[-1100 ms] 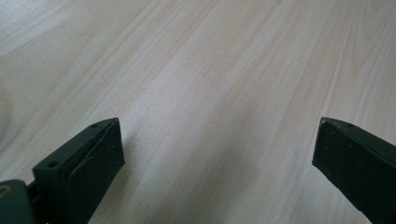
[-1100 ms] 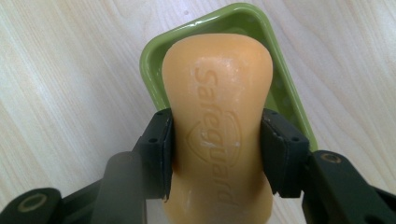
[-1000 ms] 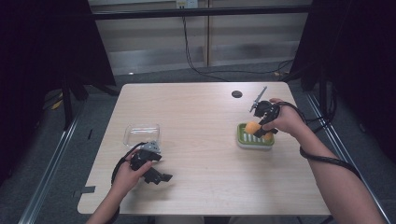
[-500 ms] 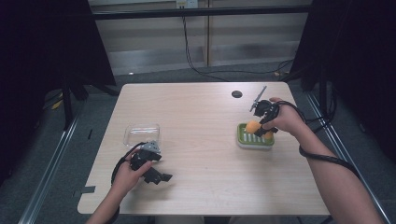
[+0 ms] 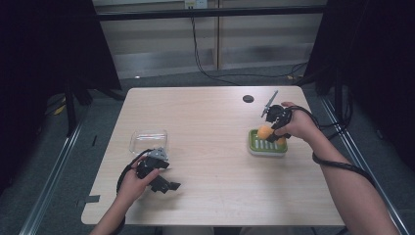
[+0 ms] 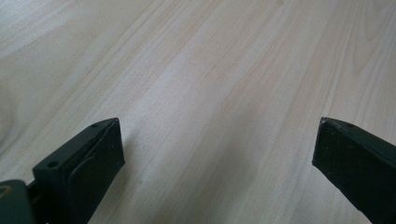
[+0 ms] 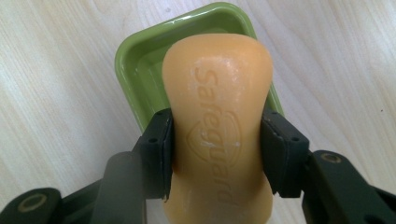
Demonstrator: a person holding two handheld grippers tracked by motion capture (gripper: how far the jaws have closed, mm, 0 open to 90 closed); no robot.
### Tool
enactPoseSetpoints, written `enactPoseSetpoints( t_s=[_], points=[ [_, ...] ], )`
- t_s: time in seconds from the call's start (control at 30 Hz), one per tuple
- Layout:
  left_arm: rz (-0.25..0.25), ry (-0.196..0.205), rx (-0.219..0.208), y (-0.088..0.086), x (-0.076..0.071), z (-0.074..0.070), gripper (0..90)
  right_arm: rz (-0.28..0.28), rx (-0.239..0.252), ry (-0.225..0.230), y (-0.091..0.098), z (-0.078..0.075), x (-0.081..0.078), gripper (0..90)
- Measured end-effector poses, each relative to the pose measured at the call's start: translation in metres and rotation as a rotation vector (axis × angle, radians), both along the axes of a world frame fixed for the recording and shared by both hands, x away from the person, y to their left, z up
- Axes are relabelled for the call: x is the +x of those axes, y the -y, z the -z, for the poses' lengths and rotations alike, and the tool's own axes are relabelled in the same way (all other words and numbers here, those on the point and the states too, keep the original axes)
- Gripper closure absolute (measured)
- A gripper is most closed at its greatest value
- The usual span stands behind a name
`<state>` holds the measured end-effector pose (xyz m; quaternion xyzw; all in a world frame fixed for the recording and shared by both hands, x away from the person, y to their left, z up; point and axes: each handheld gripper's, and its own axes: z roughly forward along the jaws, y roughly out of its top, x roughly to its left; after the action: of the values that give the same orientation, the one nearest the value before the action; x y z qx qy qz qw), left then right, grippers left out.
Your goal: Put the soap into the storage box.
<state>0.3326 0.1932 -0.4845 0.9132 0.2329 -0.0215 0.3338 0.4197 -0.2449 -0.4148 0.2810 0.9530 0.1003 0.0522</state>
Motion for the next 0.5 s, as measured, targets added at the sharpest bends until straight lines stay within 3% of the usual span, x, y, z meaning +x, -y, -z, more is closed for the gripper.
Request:
enactPoseSetpoints(
  t_s=[0.2,0.5],
  points=[
    [0.0,0.001,0.0,-0.0001,0.0,-0.0001,1.7,-0.025,-0.011,0.008,0.0002,0.0014,0.0019,50.0],
    [-0.001,0.001,0.003,-0.0002,-0.0001,-0.0004,1.6,-0.018,-0.016,0.007,-0.0007,0.0039,0.0032,50.0]
  ],
)
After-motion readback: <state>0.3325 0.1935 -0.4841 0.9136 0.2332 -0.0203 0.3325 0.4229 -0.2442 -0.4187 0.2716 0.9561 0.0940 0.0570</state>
